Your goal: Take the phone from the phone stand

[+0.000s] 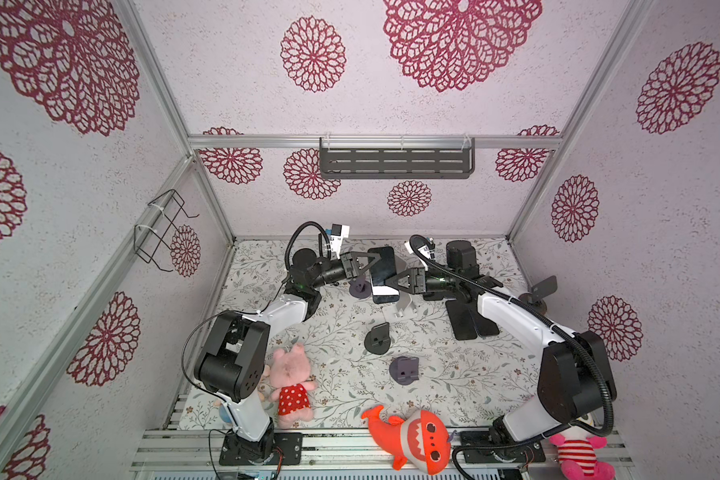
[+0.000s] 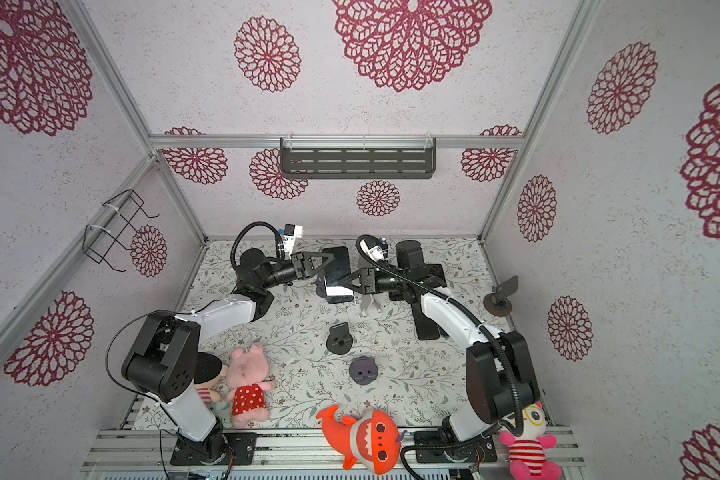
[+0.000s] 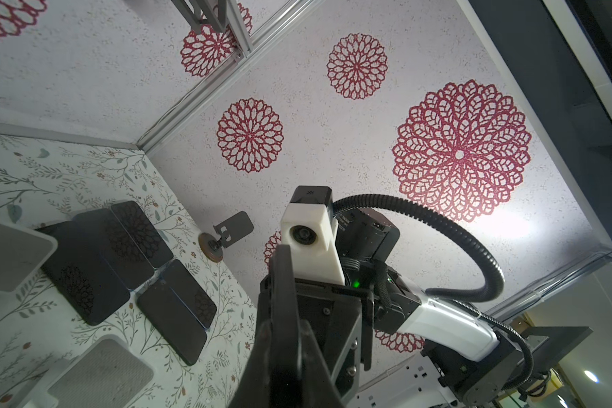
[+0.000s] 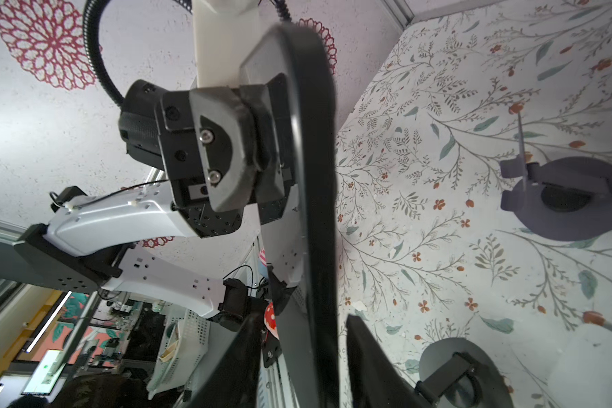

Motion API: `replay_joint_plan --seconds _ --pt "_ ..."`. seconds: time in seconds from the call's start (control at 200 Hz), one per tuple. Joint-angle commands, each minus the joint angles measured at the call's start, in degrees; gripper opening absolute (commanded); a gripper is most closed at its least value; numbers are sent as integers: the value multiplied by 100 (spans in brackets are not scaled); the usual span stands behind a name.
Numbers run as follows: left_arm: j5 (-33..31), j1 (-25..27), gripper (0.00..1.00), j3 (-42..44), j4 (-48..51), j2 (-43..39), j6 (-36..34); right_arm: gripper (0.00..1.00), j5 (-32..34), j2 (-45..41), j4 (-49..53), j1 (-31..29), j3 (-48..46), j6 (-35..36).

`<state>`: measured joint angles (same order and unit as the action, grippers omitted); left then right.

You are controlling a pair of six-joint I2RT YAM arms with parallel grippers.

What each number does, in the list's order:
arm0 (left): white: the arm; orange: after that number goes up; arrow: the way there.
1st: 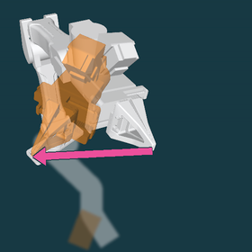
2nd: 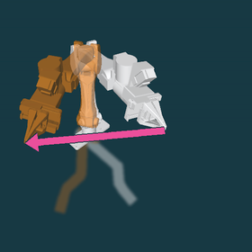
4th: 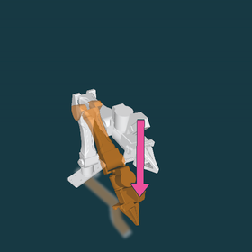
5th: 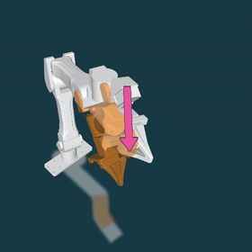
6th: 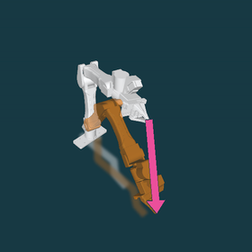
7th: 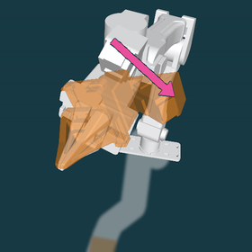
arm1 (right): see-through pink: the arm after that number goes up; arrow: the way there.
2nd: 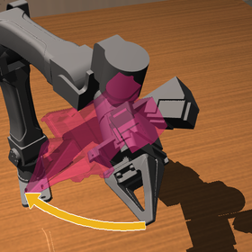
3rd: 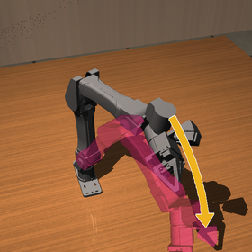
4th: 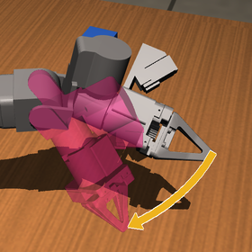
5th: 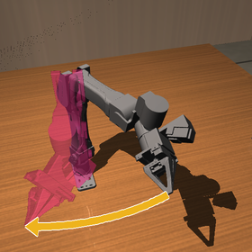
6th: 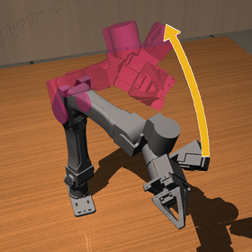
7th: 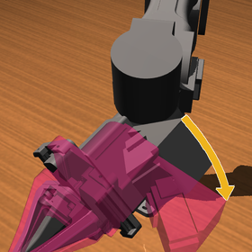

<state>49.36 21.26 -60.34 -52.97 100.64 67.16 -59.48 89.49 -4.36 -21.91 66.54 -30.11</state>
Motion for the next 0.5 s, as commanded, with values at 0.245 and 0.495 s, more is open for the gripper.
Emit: replay_joint_plan --seconds 0.245,0.495 --pt "-1023 -6 0 117 1033 -710 -730 83 820 -221 435 590 180 -34" --pt "-1864 65 0 112 2196 -1301 -1219 90 2627 -1109 1453 821 96 372"
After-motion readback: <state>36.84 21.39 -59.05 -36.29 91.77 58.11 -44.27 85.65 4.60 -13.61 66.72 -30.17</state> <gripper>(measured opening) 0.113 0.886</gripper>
